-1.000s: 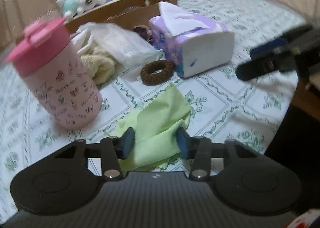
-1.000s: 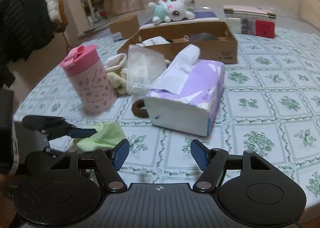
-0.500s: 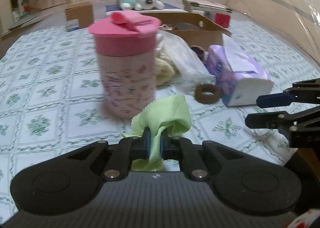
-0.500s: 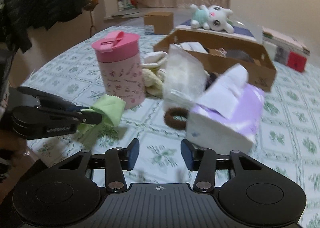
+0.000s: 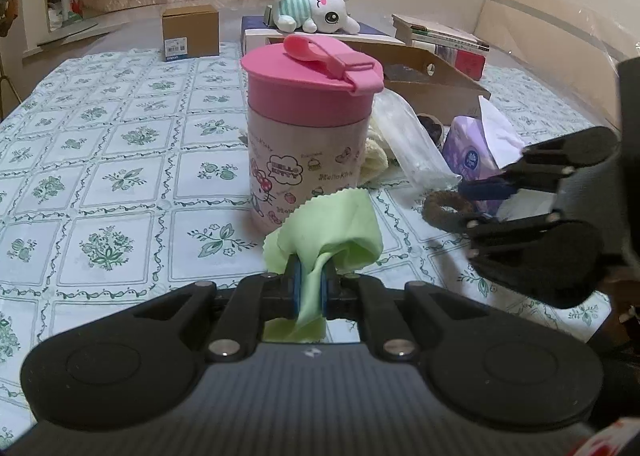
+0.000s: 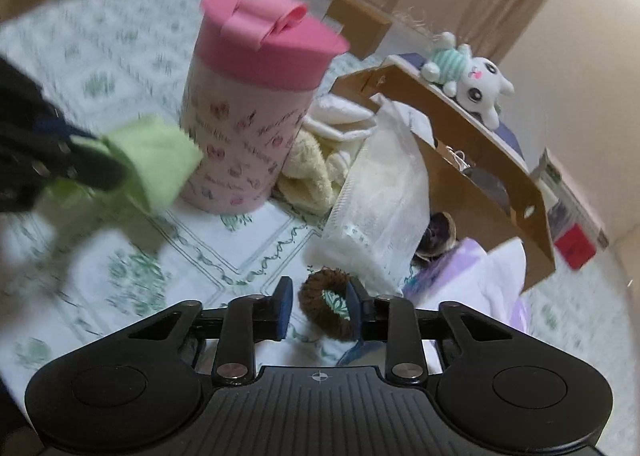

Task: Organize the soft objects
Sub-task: 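Grasp the green cloth with the left tool while the right tool grasps the brown hair tie, then carry the green cloth and hair tie over the cardboard box with both tools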

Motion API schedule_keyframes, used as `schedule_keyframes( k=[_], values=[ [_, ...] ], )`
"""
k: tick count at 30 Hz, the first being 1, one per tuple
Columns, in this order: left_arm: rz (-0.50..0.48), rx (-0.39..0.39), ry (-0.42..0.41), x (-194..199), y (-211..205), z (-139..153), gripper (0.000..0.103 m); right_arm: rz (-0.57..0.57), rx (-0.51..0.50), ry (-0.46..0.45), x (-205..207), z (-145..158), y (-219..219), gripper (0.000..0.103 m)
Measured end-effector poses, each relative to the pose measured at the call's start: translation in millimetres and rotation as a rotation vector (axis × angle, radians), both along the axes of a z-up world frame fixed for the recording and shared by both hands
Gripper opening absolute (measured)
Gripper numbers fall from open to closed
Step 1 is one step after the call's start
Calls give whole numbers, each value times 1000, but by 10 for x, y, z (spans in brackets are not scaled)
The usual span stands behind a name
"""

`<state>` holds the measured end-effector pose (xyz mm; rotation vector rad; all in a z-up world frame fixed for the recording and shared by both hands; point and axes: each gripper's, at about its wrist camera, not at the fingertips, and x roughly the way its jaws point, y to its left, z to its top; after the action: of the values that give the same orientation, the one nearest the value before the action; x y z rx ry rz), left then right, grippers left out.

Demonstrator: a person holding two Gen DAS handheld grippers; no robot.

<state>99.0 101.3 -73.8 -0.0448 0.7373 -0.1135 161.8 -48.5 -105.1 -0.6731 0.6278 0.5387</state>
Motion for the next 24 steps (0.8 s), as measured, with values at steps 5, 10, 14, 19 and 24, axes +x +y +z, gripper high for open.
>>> schedule_keyframes(
  k=[5, 10, 14, 19, 24],
  values=[
    [-4, -14, 7, 17, 8, -64, 8, 1, -74, 15, 117, -153, 78, 24],
    [-4, -18, 8, 23, 12, -74, 8, 23, -95, 20, 110, -197, 95, 10],
    [-1, -10, 2, -13, -7, -20, 8, 38, -28, 8, 9, -72, 53, 9],
    [-1, 2, -14, -107, -67, 120, 8, -28, 249, 113, -121, 286, -221, 9],
    [-19, -9, -34, -183, -194, 285, 8, -93, 394, 145, -250, 552, -503, 9]
  ],
)
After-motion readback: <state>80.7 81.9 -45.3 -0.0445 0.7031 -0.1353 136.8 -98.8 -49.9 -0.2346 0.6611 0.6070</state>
